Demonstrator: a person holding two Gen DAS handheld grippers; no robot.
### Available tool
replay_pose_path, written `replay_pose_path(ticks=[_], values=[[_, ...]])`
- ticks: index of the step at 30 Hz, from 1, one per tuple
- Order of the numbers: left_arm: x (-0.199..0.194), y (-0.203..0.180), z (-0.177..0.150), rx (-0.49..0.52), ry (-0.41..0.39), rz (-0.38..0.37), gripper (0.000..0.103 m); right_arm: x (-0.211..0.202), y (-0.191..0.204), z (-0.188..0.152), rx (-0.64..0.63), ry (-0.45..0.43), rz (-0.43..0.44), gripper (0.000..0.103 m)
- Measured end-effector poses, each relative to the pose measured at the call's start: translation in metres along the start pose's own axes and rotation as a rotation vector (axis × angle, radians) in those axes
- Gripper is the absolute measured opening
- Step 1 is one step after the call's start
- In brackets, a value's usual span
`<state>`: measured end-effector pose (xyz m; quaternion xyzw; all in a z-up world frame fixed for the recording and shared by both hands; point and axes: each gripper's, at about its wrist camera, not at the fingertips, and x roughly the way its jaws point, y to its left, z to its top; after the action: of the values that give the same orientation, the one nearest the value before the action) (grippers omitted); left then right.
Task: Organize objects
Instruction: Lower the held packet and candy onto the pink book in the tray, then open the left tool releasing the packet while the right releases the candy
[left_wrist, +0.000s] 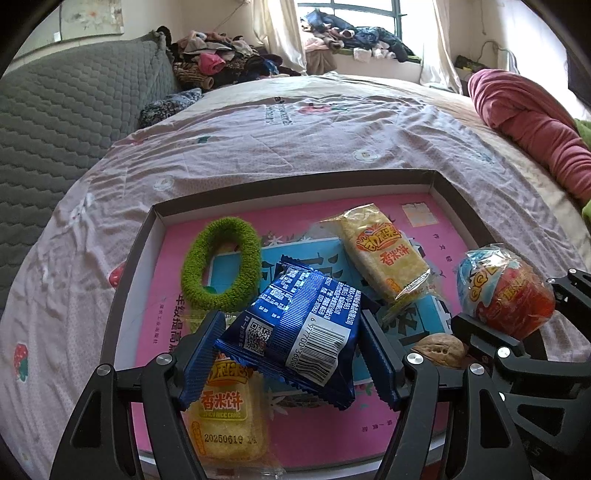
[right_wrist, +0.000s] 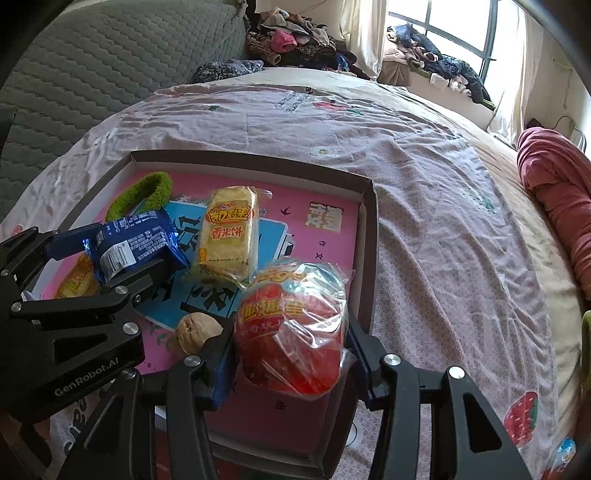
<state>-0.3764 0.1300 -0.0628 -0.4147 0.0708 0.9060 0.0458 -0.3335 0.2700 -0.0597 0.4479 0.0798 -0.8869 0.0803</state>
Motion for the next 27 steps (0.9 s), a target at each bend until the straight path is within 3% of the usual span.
replay_pose_path(ticks=[8,27], values=[[0.001,0.001,0.0,-0.004,0.002,0.009,0.074,0.0,0.001,0.0,-0.011,0.005,-0.013,0.052],[-0.004,0.004,0.001,-0.019,-0.002,0.004,0.078,-0.012,0.004,0.003,-0.037,-0.012,-0.026,0.067]])
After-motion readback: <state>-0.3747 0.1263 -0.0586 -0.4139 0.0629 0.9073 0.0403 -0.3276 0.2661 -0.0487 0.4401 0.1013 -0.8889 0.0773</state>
